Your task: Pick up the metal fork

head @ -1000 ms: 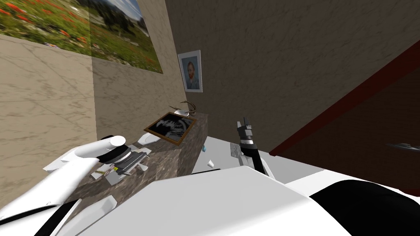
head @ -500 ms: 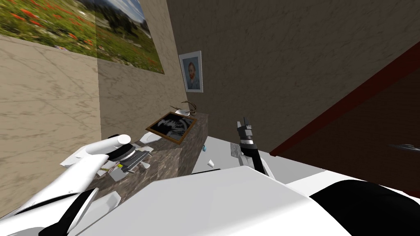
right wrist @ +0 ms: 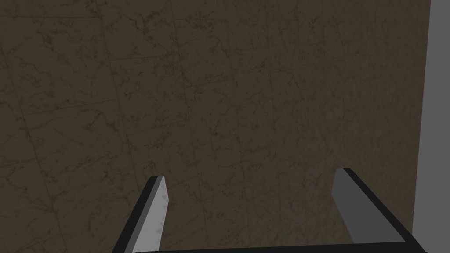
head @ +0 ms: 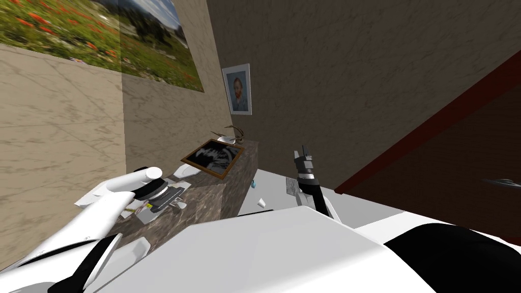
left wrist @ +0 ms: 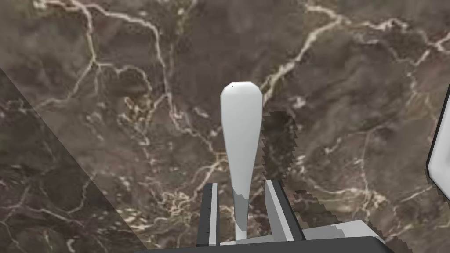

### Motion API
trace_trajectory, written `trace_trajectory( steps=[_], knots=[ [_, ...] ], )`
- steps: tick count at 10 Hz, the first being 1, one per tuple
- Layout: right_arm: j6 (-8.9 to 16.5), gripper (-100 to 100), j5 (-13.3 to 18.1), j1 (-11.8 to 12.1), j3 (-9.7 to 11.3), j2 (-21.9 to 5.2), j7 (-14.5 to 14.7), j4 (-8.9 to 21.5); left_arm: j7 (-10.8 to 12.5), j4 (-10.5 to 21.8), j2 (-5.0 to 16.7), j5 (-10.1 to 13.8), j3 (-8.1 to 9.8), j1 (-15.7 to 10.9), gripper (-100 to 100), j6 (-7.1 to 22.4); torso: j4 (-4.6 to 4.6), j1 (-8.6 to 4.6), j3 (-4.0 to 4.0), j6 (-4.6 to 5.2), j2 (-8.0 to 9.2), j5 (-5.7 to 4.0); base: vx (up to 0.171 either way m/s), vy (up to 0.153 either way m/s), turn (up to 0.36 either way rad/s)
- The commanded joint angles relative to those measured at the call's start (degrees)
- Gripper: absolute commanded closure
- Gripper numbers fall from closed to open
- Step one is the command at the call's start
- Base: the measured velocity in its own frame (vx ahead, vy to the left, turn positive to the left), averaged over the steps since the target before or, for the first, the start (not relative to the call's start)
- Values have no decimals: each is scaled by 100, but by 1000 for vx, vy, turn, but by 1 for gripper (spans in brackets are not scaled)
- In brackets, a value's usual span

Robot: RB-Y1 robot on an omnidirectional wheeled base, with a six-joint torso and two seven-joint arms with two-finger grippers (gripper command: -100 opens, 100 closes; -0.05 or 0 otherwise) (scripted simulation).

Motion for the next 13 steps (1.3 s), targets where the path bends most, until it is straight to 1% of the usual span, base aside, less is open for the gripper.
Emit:
trace_trajectory(
  steps=[1,2,3,5,6,7,9,10,11,12,13],
  knots=[
    [0,0,0,0,0,0,0,0,0,0,0,0,0,0,0,0,0,0,0,0,0,0,0,0,0],
    [0,0,0,0,0,0,0,0,152,-179,206,286,-118,218,100,-66,0,0,0,0,0,0,19,-7,-42],
    [0,0,0,0,0,0,0,0,152,-179,206,336,-118,218,100,-66,1,-2,0,-2,-3,-4,25,-3,-13],
    [0,0,0,0,0,0,0,0,326,-397,470,727,-268,504,100,-161,3,-3,0,-2,-5,-6,31,-1,-25],
    [0,0,0,0,0,0,0,0,326,-397,470,770,-268,504,100,-161,3,-3,-2,-1,-7,-6,22,0,-10],
    [0,0,0,0,0,0,0,0,413,-506,602,987,-344,647,100,-208,4,-4,0,0,-5,-7,17,-5,-25],
    [0,0,0,0,0,0,0,0,587,-724,865,1342,-494,934,100,-302,5,-8,2,-1,-1,-10,26,-3,-31],
    [0,0,0,0,0,0,0,0,587,-724,865,1422,-494,934,100,-302,4,-8,2,-2,-1,-11,20,1,-3],
    [0,0,0,0,0,0,0,0,674,-832,997,1639,-570,1077,100,-350,4,-9,2,0,-1,-10,18,-1,-23],
    [0,0,0,0,0,0,0,0,761,-941,1129,1803,-645,1220,100,-397,5,-11,2,1,0,-11,27,-1,-28],
    [0,0,0,0,0,0,0,0,761,-941,1129,1856,-645,1220,100,-397,5,-13,2,1,-1,-14,21,-1,-7]
  ],
)
